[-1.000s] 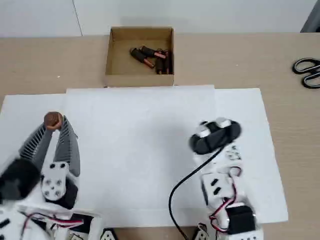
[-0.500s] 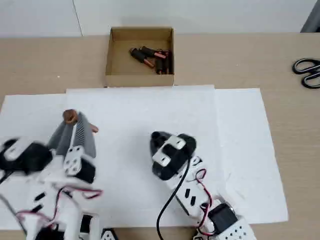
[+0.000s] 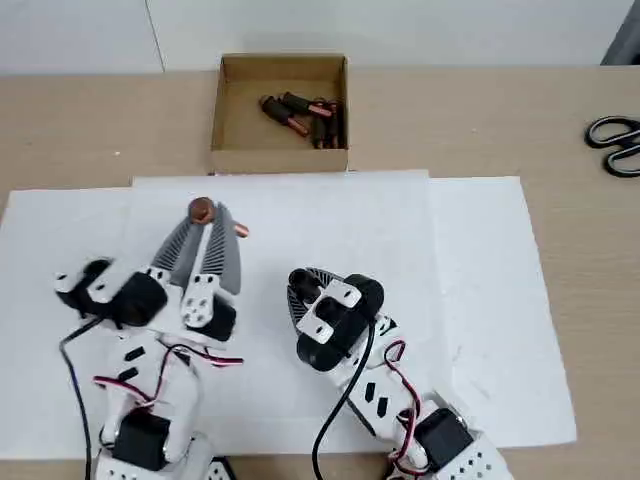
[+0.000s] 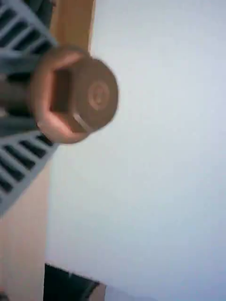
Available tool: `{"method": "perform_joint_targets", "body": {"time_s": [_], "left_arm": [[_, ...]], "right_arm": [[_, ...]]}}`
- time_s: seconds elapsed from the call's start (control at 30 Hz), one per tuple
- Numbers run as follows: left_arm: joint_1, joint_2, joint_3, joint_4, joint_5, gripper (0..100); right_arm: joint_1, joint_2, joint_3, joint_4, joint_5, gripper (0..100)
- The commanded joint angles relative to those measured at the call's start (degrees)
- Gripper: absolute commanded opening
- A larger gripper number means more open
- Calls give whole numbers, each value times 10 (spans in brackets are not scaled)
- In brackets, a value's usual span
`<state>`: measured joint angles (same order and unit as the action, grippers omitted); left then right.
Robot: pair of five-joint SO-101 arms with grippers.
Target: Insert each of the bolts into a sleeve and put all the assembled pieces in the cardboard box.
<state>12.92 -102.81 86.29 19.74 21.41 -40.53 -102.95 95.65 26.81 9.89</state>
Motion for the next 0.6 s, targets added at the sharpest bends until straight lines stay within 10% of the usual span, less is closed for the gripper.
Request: {"method": "perform_joint_targets", "body": {"time_s": [0.0,0.57], "left_arm": [[36,-5,-2,-33,6,6],[106,-4,-7,12,37,6]], "right_arm": [[-4,-9,8,-15,-5,2],[0,-8,8,-13,0,2]]}}
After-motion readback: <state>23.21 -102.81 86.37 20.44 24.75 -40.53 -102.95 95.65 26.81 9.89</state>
